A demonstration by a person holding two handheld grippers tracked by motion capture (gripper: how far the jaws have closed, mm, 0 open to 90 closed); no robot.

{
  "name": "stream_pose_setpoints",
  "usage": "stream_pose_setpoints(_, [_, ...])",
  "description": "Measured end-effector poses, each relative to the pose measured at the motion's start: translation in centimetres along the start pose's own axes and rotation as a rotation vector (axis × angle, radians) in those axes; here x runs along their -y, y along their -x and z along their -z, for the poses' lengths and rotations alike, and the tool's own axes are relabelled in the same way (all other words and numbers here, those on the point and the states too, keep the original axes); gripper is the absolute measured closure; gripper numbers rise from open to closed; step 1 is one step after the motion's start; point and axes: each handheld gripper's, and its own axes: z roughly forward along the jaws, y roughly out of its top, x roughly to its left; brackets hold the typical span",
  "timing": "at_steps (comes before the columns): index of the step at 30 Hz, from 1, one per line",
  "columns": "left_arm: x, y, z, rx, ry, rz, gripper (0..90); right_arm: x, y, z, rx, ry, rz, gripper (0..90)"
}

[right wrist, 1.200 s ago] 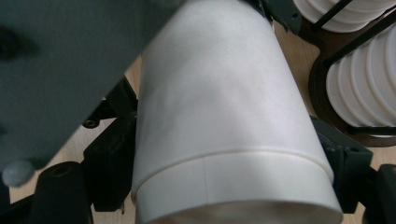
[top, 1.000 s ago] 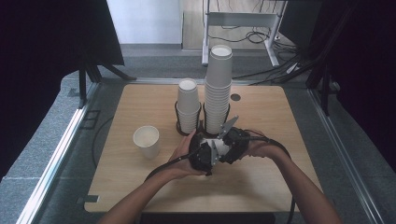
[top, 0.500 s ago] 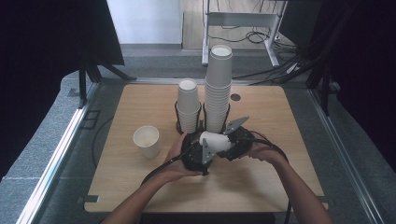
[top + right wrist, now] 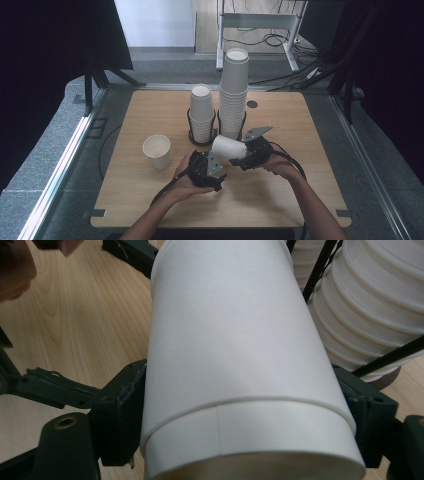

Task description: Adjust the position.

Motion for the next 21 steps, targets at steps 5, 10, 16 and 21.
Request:
stream_pose_setpoints(5, [0.3,-0.3,0.4,0.022,0.019,0.061,10.4,0.0,-0.3,0.1,0.001,0.036,-0.017,20.9])
stream_pose_setpoints(10, [1.1,-0.9,0.6,0.074,0.041,0.161,11.4,0.0,-0.6,0.0,-0.004,0.083,-0.037,20.9])
stream_pose_setpoints(16, [1.5,-1.2,0.7,0.075,0.038,0.179,11.5,0.6,-1.1,-0.3,0.006,0.145,-0.064,21.0])
stream_pose_setpoints(21, [1.5,-1.1,0.6,0.072,0.043,0.191,11.9,1.2,-1.5,-0.2,0.015,0.199,-0.099,21.0])
